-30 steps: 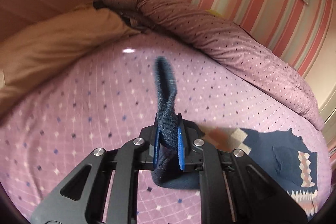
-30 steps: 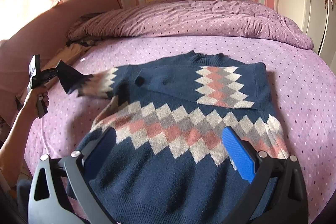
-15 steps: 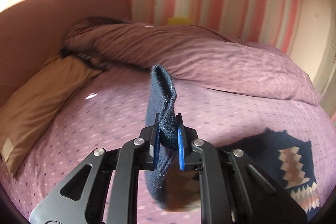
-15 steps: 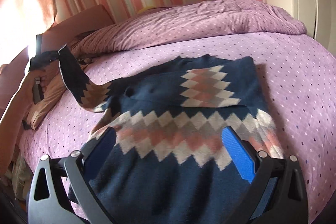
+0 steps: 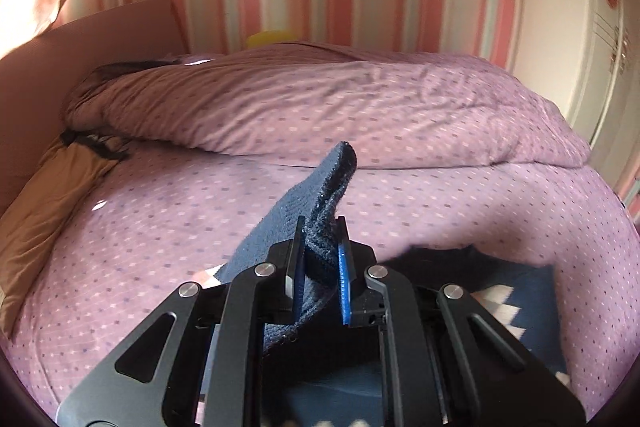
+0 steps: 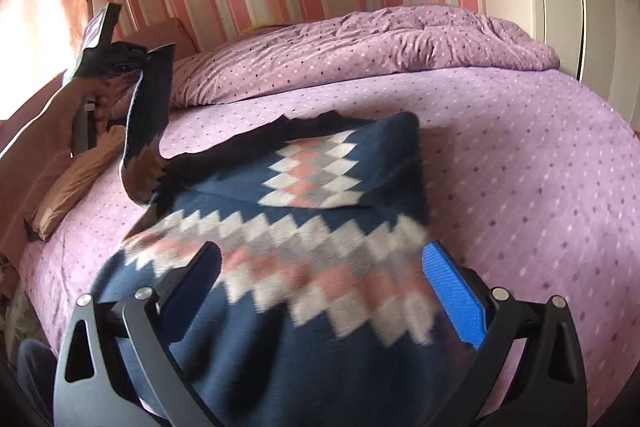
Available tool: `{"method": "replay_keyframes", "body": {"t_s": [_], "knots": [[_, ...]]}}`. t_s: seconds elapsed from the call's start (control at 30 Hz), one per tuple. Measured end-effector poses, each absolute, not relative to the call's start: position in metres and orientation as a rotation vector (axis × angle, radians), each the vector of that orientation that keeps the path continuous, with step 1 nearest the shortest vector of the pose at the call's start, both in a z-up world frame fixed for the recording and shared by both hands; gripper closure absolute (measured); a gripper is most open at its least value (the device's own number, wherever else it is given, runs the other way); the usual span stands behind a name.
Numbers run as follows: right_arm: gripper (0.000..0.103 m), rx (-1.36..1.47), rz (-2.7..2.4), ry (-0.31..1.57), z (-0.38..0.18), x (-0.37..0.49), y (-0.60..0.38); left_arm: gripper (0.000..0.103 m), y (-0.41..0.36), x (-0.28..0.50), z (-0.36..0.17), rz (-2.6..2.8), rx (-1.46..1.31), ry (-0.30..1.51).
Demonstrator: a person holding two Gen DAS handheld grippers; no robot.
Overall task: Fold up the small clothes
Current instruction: 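Lift the held sleeve with the left gripper and fold it across the sweater body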
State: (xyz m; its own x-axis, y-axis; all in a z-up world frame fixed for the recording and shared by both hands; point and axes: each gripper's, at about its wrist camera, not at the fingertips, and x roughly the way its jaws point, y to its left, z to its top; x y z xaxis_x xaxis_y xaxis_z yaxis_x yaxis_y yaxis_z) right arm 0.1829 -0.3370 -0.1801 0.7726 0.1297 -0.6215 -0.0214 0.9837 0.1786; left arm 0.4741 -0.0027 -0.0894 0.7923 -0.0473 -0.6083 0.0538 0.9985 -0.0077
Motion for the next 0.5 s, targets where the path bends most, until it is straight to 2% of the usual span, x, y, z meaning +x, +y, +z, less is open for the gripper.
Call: {"method": "replay_keyframes", "body": {"t_s": [0.23, 0.5], "knots": [[0.002, 0.214, 0.063, 0.635, -0.178, 0.182, -0.381, 0.092, -0.109, 0.467, -0.104, -0.144, 0.085, 0.656], [0.002, 0.307, 0.006, 0.606, -0.188, 0.174, -0.431, 0.092, -0.223, 0.444, -0.150, -0.259, 0.159, 0.700]]}}
